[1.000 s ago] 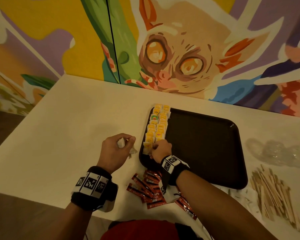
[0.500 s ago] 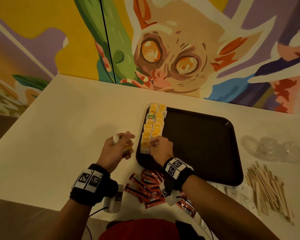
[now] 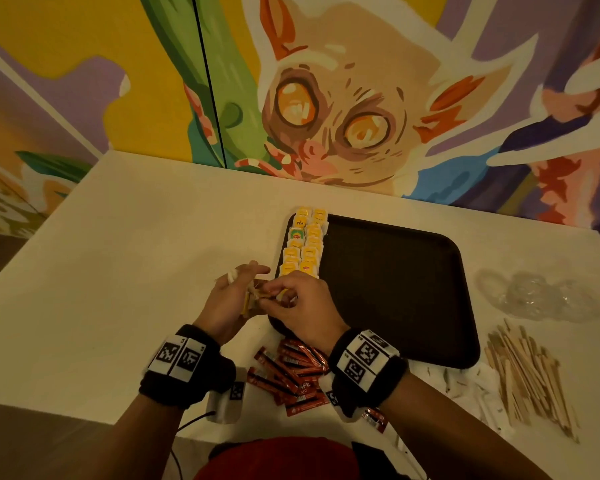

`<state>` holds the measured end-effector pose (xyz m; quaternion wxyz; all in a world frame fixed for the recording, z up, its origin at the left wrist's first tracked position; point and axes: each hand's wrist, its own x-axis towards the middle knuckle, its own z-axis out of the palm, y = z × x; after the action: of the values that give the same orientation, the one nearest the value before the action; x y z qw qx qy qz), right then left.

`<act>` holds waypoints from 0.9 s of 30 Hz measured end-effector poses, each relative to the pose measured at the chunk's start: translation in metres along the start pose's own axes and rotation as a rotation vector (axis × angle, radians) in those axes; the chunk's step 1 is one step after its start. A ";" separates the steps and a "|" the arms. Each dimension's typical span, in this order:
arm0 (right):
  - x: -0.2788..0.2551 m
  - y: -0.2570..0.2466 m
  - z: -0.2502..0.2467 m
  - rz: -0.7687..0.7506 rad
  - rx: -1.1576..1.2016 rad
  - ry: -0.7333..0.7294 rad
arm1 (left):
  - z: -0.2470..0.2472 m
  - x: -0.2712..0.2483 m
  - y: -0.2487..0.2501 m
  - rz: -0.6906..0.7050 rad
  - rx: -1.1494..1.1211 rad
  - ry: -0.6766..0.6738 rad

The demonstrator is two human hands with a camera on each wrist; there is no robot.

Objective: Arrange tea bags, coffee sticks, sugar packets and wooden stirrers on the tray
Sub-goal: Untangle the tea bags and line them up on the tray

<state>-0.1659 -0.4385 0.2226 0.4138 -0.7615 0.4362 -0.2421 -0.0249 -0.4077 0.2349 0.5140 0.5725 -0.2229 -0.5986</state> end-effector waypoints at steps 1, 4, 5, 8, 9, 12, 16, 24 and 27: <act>-0.001 0.000 0.000 -0.018 -0.020 -0.010 | 0.000 -0.001 0.001 -0.002 -0.003 0.001; -0.002 0.001 -0.002 -0.055 -0.060 -0.011 | 0.000 -0.001 0.001 -0.012 -0.012 -0.020; -0.002 0.001 -0.002 -0.069 -0.069 0.004 | 0.001 -0.003 0.003 -0.011 -0.013 -0.033; -0.003 0.002 -0.002 -0.094 -0.048 0.106 | -0.001 -0.003 0.002 -0.030 -0.038 -0.056; -0.003 0.004 -0.002 -0.106 -0.030 0.150 | -0.002 -0.003 0.002 -0.042 -0.049 -0.045; -0.003 0.011 -0.004 -0.163 0.016 0.252 | -0.007 -0.001 -0.001 -0.071 -0.049 0.018; -0.005 0.018 -0.007 -0.272 0.033 0.332 | -0.009 -0.001 -0.002 -0.020 0.061 0.051; -0.007 0.025 -0.008 -0.407 -0.116 0.447 | -0.001 -0.007 0.010 0.159 0.222 -0.008; -0.007 0.026 -0.009 -0.377 -0.087 0.390 | 0.000 -0.005 0.009 0.269 0.357 0.049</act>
<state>-0.1883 -0.4433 0.2059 0.2364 -0.7853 0.3683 -0.4380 -0.0224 -0.4068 0.2450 0.4850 0.6339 -0.3871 -0.4616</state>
